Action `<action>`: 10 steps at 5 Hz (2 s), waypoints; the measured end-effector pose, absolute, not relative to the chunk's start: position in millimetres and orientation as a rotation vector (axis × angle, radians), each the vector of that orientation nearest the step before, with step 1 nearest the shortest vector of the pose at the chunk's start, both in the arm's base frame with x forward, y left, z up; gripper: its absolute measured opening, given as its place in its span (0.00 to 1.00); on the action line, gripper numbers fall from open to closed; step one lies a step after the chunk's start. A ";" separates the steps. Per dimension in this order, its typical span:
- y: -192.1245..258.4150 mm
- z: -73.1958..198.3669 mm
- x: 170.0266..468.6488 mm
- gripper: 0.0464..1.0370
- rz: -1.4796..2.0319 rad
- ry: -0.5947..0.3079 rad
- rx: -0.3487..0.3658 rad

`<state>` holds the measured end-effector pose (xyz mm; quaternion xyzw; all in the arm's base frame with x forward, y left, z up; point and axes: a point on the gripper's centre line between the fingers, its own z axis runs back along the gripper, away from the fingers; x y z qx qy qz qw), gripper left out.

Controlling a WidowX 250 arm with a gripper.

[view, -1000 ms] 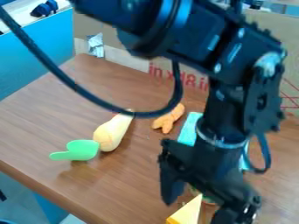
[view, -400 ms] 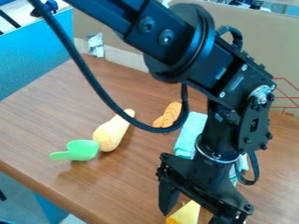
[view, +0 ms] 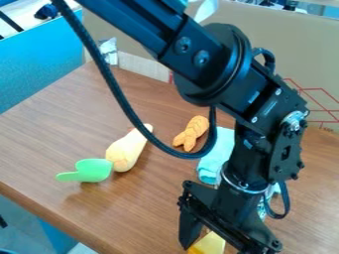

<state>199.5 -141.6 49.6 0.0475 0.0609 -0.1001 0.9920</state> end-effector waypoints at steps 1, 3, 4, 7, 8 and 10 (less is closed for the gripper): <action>-140.0 42.8 198.7 0.94 -0.196 0.132 0.099; -138.0 34.9 198.8 0.69 -0.195 0.149 0.105; -139.0 39.6 193.6 0.69 -0.207 0.142 0.093; -87.8 137.2 169.5 0.69 -0.178 -0.004 0.018; -37.0 140.6 173.0 0.69 -0.032 0.057 0.018; 61.5 121.8 181.2 0.69 0.176 0.005 0.003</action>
